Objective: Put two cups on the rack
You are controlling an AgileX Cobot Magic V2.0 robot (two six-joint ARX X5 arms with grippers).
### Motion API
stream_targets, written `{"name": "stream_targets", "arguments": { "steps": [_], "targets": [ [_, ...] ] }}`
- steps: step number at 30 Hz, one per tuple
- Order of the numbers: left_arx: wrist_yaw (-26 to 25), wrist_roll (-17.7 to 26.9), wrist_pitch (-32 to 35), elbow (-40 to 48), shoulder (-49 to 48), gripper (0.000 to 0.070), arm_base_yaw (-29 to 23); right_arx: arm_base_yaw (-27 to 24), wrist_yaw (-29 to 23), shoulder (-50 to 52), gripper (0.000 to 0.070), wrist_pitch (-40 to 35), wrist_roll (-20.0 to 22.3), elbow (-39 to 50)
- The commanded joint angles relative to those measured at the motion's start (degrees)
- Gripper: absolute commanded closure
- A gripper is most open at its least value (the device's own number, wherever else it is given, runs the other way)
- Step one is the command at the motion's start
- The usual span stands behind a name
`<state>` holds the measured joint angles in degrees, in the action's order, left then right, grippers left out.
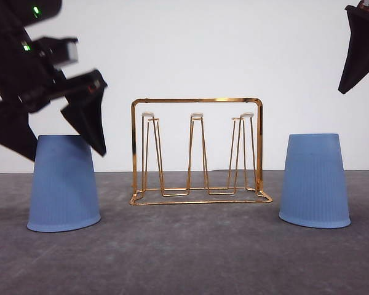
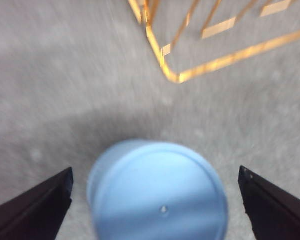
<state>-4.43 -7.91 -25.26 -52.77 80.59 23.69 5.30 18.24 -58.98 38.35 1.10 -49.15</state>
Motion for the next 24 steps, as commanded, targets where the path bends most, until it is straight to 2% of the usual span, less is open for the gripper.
{"name": "stream_targets", "arguments": {
  "steps": [1,5,6,11,20,24],
  "targets": [
    [0.1,-0.8,0.4,-1.0,1.0,0.0113,0.6,0.2,0.0,-0.5,0.0030,-0.4,0.5,-1.2],
    [0.1,-0.7,0.7,-1.1,1.1,0.0402,1.9,0.2,0.0,-0.5,0.0030,-0.4,0.4,-1.2],
    [0.0,-0.8,0.7,-1.3,1.1,0.0423,2.2,0.2,0.0,-0.5,0.0031,-0.4,0.4,-1.2],
    [-2.1,-0.6,-1.4,-5.3,1.1,0.0433,4.0,0.2,0.0,-0.5,0.0031,-0.4,0.4,-1.2],
    [-2.0,4.1,-10.4,-27.0,1.1,0.0428,6.4,0.2,0.0,-0.5,0.0031,-0.5,0.4,-1.2],
    [-1.7,6.2,-11.1,-33.3,1.1,0.0404,6.5,0.2,0.0,-0.5,0.0031,-0.5,0.4,-1.2]
  ]
}}
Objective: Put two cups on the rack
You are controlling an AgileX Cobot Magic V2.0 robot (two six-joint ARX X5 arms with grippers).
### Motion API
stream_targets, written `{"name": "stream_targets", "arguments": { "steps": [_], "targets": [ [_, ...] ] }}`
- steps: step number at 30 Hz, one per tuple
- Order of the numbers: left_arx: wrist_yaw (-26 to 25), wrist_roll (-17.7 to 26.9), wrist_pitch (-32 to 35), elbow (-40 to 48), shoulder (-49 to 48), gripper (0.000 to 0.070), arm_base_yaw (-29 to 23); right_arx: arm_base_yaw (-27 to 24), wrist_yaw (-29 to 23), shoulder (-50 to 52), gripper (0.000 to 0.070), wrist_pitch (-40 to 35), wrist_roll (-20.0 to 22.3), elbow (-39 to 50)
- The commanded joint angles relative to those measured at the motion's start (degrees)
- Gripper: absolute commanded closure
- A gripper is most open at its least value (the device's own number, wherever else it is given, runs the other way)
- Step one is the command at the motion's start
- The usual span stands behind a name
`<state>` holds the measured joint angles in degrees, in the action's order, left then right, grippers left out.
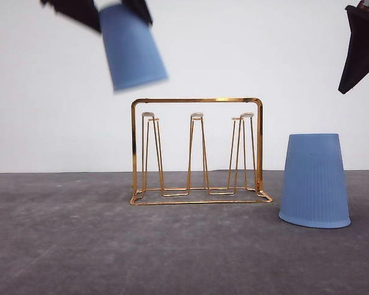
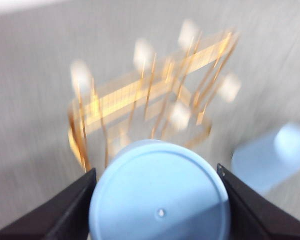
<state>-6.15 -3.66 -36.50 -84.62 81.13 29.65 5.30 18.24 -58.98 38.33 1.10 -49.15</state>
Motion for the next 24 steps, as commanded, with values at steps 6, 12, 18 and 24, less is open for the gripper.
{"name": "stream_targets", "arguments": {
  "steps": [6,12,18,24],
  "targets": [
    [3.7,3.5,1.3,-2.4,2.6,0.0379,0.5,0.2,0.0,-0.5,0.0031,-0.4,0.4,-1.2],
    [6.1,4.5,2.2,-2.4,10.5,0.0379,0.5,0.2,0.0,-0.5,0.0031,-0.4,0.5,-1.2],
    [6.2,6.2,4.2,-2.4,18.7,0.0382,0.3,0.2,0.0,-0.5,0.0030,-0.5,1.2,-1.2],
    [5.8,7.4,4.4,-2.4,22.3,0.0192,0.3,0.2,0.1,-0.5,0.0021,-0.6,2.1,-1.2]
  ]
}}
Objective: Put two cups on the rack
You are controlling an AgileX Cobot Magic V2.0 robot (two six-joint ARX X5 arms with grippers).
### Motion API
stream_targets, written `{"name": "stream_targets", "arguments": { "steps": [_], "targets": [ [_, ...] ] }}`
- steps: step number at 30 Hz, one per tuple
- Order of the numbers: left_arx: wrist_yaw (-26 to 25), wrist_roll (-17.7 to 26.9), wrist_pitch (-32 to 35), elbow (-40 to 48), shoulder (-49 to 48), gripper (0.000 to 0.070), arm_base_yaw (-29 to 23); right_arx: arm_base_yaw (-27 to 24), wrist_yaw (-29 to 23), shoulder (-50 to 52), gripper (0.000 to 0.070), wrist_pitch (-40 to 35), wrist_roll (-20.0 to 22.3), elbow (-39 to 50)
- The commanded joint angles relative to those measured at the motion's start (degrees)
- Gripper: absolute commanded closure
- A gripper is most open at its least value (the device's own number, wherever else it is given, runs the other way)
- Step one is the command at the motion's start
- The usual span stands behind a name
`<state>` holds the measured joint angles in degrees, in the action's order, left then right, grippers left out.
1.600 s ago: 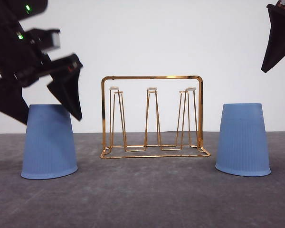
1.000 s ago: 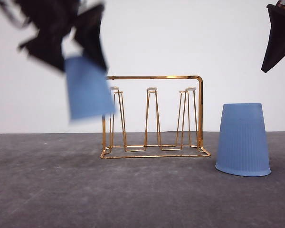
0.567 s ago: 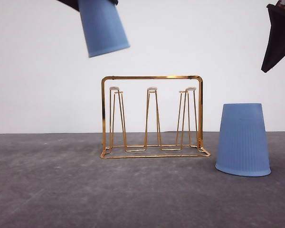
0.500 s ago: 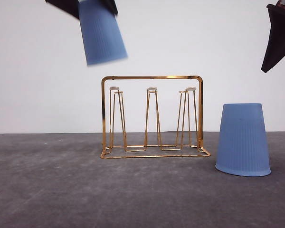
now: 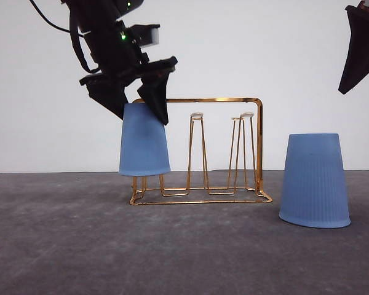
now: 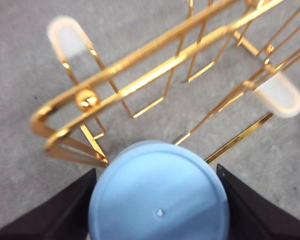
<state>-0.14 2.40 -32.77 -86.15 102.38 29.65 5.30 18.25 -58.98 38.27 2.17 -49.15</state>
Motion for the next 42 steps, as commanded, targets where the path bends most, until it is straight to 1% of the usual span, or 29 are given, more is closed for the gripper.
{"name": "stream_targets", "arguments": {
  "steps": [1,2,4,7,12,15,19,24,30,31,33,34,35,37,39,42],
  "targets": [
    [-0.2,1.4,0.5,-0.9,1.2,0.0133,0.3,0.2,0.2,-0.5,0.0013,-0.6,1.1,-1.2],
    [-0.2,1.4,0.5,-0.9,1.3,0.0115,0.3,0.3,0.5,-0.5,0.0002,-0.8,1.1,-1.2],
    [-0.3,1.4,0.6,-0.9,1.3,0.0112,0.3,0.7,1.5,-0.6,0.0000,-1.9,1.1,-1.2],
    [-0.6,1.5,-0.4,-1.2,1.3,0.0112,0.0,2.2,1.8,-1.1,0.0000,-4.3,1.1,-1.2],
    [-4.4,2.7,-5.8,-2.7,1.1,0.0113,-1.5,5.3,1.5,-4.2,0.0000,-8.2,0.8,-1.2],
    [-5.7,3.4,-9.3,-3.6,0.2,0.0113,-3.3,7.0,0.0,-7.6,0.0000,-11.0,0.9,-1.2],
    [-7.1,3.4,-10.8,-3.7,-3.0,0.0113,-6.7,8.1,-2.6,-12.6,0.0000,-14.3,1.1,-1.2],
    [-10.1,3.2,-15.1,-3.7,-8.3,0.0115,-10.5,8.1,-2.7,-18.9,0.0000,-16.3,1.1,-1.2],
    [-11.9,3.6,-22.3,-3.2,-13.8,0.0115,-11.4,8.1,-2.6,-24.4,0.0000,-17.7,1.1,-1.2],
    [-11.9,3.5,-23.6,-2.9,-14.5,0.0115,-11.4,8.1,-2.6,-24.8,0.0027,-18.0,1.0,-1.2],
    [-11.9,3.2,-24.6,-1.6,-16.0,0.0115,-11.4,8.1,-2.3,-25.5,0.0190,-18.5,1.0,-1.2],
    [-11.9,3.0,-24.6,-0.8,-16.7,0.0115,-11.3,8.2,-1.9,-25.7,0.0257,-18.7,1.0,-1.2],
    [-11.9,2.8,-24.3,0.1,-17.4,0.0115,-11.3,8.2,-1.8,-25.7,0.0303,-18.9,1.0,-1.2],
    [-11.8,2.1,-23.7,2.7,-19.1,0.0115,-11.4,8.2,-1.6,-25.6,0.0350,-19.2,1.0,-1.3],
    [-11.7,1.5,-22.9,5.8,-20.6,0.0115,-11.7,8.2,-0.9,-25.3,0.0355,-18.4,1.0,-2.1],
    [-11.7,0.9,-20.7,11.3,-23.1,0.0115,-12.5,8.2,1.2,-23.9,0.0355,-14.7,1.4,-5.4]
  ]
}}
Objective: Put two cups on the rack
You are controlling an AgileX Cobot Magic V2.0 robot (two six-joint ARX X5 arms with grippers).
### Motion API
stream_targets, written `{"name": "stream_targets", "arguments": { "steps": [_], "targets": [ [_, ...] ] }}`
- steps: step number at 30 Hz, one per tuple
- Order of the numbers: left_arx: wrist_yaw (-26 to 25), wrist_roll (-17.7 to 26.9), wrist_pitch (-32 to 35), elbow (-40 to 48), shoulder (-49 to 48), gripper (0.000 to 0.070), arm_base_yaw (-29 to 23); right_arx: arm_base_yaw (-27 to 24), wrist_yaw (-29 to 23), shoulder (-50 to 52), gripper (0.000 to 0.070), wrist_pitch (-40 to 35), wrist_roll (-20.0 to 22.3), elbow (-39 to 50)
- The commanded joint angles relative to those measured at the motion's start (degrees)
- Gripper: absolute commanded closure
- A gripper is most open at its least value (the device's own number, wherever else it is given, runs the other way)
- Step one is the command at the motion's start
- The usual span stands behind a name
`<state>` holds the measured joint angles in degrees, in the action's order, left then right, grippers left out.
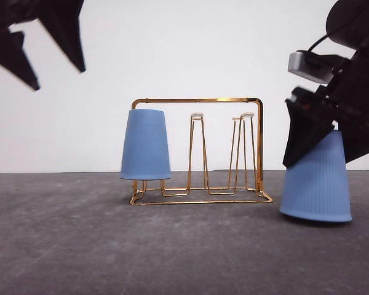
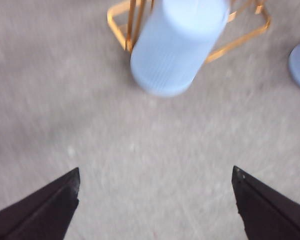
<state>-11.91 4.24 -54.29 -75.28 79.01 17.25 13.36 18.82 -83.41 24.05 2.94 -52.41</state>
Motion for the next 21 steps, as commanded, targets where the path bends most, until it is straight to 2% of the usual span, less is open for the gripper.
{"name": "stream_targets", "arguments": {
  "steps": [1,7,10,21],
  "targets": [
    [0.1,-1.4,1.7,2.1,-0.4,0.0115,-0.3,0.2,0.9,1.2,0.0355,1.0,0.8,-3.7],
    [0.1,-2.1,2.8,8.0,-1.3,0.0115,-0.8,1.4,2.1,3.7,0.0355,9.4,2.3,-14.6],
    [0.1,-2.1,2.8,9.1,-1.3,0.0115,-0.8,2.4,2.8,3.8,0.0355,10.3,2.6,-18.9],
    [0.1,-2.1,3.5,9.1,-1.3,0.0115,-0.8,4.5,0.3,-1.5,0.0355,-0.7,3.1,-21.3]
  ]
}}
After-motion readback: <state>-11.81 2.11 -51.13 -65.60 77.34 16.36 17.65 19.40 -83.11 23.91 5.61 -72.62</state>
